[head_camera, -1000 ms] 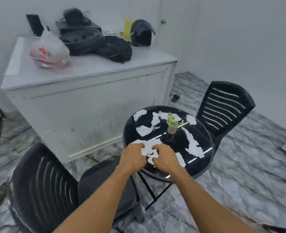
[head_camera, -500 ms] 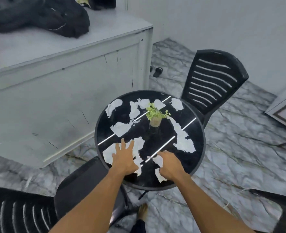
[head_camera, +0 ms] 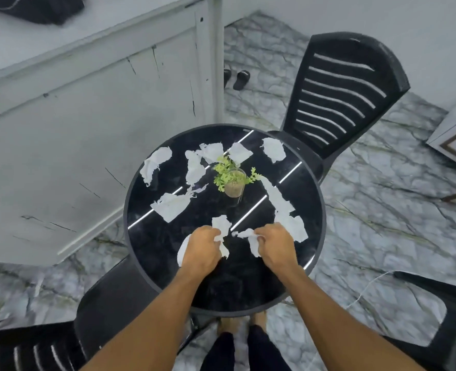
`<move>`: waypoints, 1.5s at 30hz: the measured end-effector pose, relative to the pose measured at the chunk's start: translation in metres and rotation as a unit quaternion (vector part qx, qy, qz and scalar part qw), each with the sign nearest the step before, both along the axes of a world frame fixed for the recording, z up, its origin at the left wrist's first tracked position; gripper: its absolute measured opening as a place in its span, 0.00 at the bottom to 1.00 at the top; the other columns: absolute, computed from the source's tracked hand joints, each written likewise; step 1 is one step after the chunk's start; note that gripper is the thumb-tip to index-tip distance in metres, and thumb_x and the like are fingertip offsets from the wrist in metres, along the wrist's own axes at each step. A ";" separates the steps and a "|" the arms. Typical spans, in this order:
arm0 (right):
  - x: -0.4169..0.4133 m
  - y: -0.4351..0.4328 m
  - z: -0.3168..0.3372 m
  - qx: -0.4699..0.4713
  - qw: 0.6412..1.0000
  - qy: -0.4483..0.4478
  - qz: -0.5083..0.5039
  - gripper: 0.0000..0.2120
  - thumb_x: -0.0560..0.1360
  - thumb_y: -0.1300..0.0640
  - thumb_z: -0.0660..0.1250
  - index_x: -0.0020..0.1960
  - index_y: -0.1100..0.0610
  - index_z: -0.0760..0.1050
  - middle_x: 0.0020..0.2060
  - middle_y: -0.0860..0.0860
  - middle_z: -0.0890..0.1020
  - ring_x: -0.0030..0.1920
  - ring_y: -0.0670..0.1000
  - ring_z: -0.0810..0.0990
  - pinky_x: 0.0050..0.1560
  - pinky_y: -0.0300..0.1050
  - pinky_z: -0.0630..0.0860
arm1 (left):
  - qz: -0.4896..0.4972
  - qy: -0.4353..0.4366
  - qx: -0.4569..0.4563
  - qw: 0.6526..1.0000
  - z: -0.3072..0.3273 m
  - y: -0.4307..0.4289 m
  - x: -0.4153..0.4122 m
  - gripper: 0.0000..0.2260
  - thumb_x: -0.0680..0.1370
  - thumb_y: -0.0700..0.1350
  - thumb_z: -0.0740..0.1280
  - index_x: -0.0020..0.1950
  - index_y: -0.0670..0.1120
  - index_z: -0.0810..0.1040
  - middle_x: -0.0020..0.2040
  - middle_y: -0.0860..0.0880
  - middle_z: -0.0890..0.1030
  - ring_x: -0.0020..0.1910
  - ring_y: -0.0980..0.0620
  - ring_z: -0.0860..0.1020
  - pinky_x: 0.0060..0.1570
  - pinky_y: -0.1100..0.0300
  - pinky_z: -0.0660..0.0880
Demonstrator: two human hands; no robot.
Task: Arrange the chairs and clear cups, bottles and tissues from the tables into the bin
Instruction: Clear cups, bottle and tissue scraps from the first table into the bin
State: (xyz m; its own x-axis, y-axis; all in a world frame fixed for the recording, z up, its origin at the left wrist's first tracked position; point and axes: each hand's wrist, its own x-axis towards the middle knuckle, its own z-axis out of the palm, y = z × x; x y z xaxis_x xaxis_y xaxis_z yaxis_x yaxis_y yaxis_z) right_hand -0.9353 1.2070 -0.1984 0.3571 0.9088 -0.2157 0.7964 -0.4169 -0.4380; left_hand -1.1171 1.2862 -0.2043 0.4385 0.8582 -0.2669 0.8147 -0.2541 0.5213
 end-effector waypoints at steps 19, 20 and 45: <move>0.099 0.110 0.011 0.008 0.989 0.148 0.005 0.19 0.74 0.70 0.62 0.62 0.58 0.79 0.54 0.56 0.82 0.51 0.54 0.82 0.52 0.43 0.79 | 0.301 -0.057 0.019 0.952 0.037 0.059 0.032 0.24 0.77 0.38 0.68 0.73 0.45 0.69 0.71 0.49 0.72 0.71 0.49 0.68 0.68 0.61 0.62; 0.098 0.116 0.012 0.010 0.987 0.163 0.005 0.19 0.75 0.69 0.63 0.62 0.59 0.79 0.55 0.55 0.82 0.52 0.54 0.82 0.53 0.42 0.78 | 0.310 -0.056 0.022 0.949 0.038 0.062 0.031 0.25 0.77 0.37 0.67 0.74 0.45 0.68 0.71 0.49 0.71 0.70 0.49 0.68 0.66 0.63 0.61; -0.081 0.079 0.054 0.020 0.940 0.207 0.269 0.13 0.70 0.69 0.61 0.35 0.55 0.80 0.28 0.44 0.78 0.32 0.44 0.77 0.33 0.33 0.69 | 0.442 -0.081 -0.009 0.893 0.063 -0.011 -0.091 0.07 0.73 0.38 0.67 0.49 0.43 0.82 0.49 0.45 0.83 0.48 0.44 0.81 0.45 0.53 0.79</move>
State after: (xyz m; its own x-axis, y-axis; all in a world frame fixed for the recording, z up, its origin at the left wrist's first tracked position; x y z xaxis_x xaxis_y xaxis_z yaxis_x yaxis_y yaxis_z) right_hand -1.0162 1.2858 -0.1447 -0.2642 0.9443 -0.1964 0.6451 0.0216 -0.7638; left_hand -1.2084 1.2752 -0.1409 -0.3742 0.8843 -0.2792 0.6061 0.4611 0.6481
